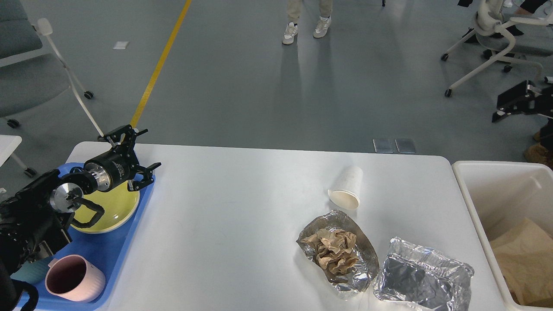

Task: Tidy desktop
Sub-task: 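Swing the right gripper up and over toward the white paper cup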

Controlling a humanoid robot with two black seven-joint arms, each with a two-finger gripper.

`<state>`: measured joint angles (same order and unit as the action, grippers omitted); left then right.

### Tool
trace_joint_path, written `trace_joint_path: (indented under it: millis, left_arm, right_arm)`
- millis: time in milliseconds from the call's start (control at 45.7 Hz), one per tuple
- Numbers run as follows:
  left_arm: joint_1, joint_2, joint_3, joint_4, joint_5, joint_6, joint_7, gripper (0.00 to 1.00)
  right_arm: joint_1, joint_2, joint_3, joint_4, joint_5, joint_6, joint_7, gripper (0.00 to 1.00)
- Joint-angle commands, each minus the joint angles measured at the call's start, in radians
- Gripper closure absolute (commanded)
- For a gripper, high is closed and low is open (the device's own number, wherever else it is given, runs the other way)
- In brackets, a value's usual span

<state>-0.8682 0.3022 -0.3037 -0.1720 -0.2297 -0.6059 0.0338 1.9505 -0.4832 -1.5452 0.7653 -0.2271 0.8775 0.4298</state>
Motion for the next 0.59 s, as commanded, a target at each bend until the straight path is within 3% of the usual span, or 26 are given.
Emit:
trace_joint_path:
  millis: [0, 569]
  left_arm:
    - [0.000, 0.000, 0.000, 0.000, 0.000, 0.000, 0.000, 0.04]
    - [0.000, 0.000, 0.000, 0.000, 0.000, 0.000, 0.000, 0.04]
  right_arm:
    - [0.033, 0.083, 0.045, 0.000, 0.000, 0.000, -0.002, 0.01]
    - [0.061, 0.377, 0.227, -0.015, 0.078, -0.021, -0.005, 0.01]
